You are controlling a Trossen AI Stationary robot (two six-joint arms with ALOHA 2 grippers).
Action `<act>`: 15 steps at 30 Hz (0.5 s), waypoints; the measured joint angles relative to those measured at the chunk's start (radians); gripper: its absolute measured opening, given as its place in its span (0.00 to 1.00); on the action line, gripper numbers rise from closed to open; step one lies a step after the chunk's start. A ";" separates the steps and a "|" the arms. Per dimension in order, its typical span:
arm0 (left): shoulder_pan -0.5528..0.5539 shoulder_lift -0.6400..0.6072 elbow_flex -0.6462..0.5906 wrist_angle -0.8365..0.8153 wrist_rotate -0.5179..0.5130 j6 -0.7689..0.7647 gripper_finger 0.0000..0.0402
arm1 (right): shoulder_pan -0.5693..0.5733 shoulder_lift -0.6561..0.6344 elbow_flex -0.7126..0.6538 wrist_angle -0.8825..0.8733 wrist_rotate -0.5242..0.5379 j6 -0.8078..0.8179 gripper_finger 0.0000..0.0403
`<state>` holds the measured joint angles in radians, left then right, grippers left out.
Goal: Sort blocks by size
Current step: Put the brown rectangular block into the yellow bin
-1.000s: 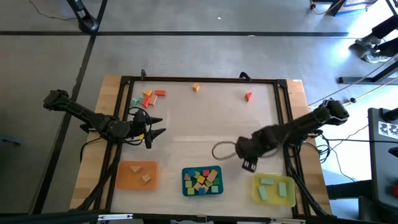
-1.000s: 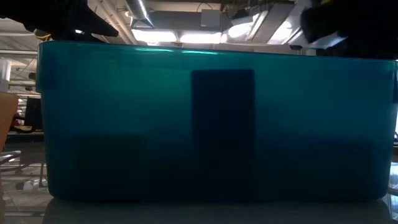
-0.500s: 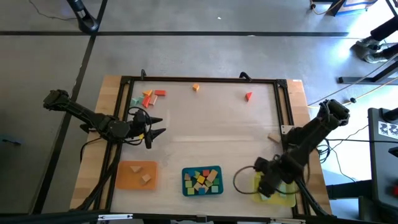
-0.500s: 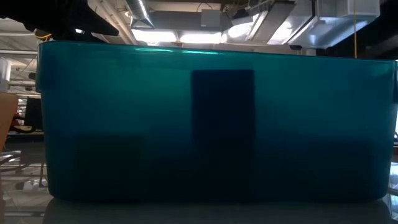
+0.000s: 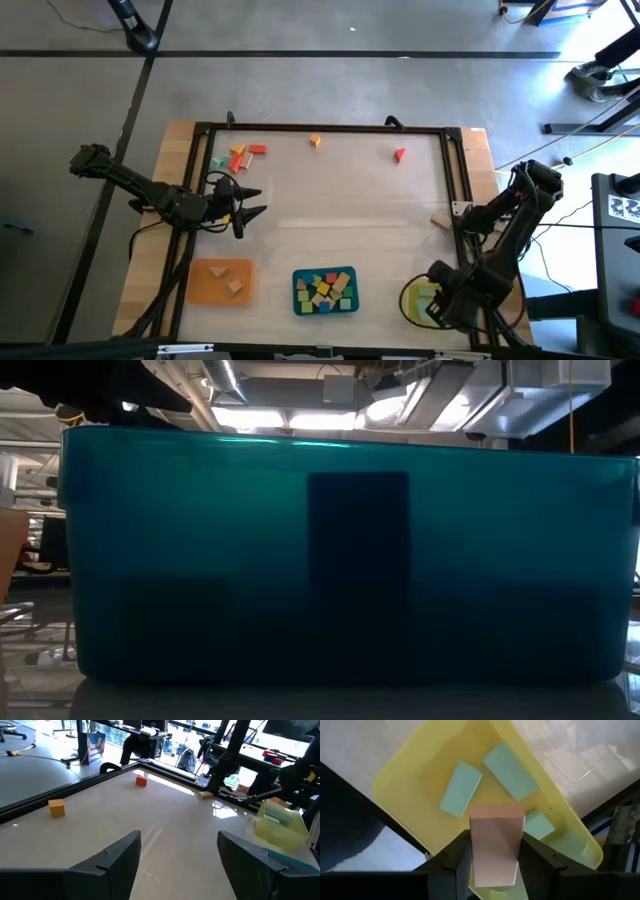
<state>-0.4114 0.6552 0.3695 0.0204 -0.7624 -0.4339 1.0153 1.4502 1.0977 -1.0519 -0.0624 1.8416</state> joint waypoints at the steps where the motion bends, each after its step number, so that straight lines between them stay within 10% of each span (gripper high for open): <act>1: 0.000 0.000 0.000 0.000 0.000 0.000 0.62 | -0.002 0.000 0.000 0.003 0.002 0.013 0.35; 15: 0.000 0.000 0.000 0.000 0.000 -0.003 0.62 | -0.103 0.000 0.000 0.006 -0.064 -0.083 0.64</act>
<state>-0.4114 0.6552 0.3695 0.0204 -0.7624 -0.4366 0.9127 1.4502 1.0977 -1.0460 -0.1260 1.7581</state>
